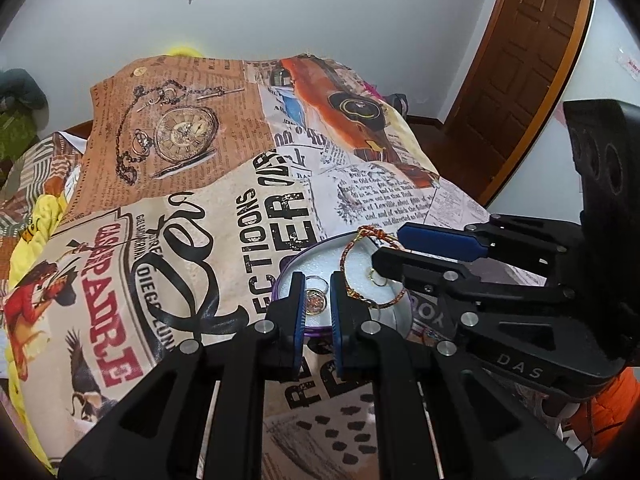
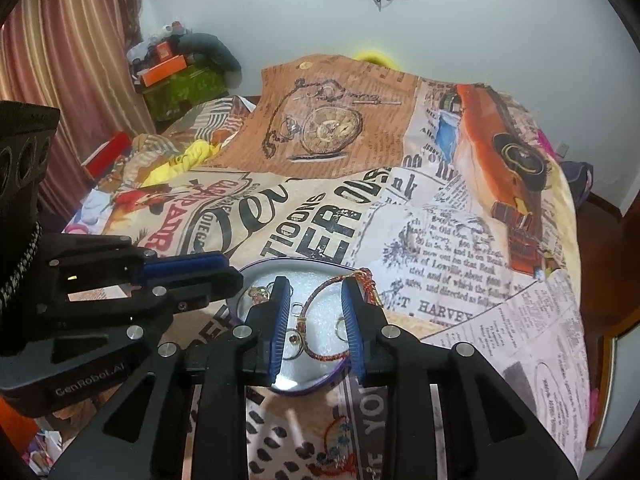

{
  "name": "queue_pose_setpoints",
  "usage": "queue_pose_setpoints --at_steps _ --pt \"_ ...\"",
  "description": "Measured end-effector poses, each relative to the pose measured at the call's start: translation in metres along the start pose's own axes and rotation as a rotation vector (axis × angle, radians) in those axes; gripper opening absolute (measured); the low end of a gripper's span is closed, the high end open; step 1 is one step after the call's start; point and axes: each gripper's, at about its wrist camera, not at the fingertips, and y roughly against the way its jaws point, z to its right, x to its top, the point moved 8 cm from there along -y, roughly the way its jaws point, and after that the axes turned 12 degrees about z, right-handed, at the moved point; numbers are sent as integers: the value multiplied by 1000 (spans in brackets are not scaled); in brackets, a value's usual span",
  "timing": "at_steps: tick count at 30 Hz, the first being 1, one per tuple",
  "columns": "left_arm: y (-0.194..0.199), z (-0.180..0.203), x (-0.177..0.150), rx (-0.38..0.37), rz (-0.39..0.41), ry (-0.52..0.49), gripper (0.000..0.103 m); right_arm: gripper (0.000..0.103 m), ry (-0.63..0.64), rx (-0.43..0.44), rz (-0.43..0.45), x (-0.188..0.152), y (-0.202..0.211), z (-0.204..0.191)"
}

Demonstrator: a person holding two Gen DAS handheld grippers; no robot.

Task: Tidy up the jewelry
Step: 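Withdraw the left tool and grasp the red-string beaded bracelet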

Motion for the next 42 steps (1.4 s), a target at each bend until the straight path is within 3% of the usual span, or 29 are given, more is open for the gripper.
queue_pose_setpoints --at_steps 18,22,34,38,42 --pt "39 53 -5 -8 -5 -61 11 24 -4 -116 46 -12 75 26" --pt "32 67 -17 -24 -37 -65 15 24 -19 -135 39 -21 86 38" --pt "-16 92 -62 -74 -192 -88 15 25 -67 -144 -37 -65 86 60" --pt "-35 91 -74 -59 -239 -82 15 25 -77 -140 -54 -75 85 64" --pt "-39 97 -73 -81 -234 -67 15 25 -88 -134 -59 -81 87 69"
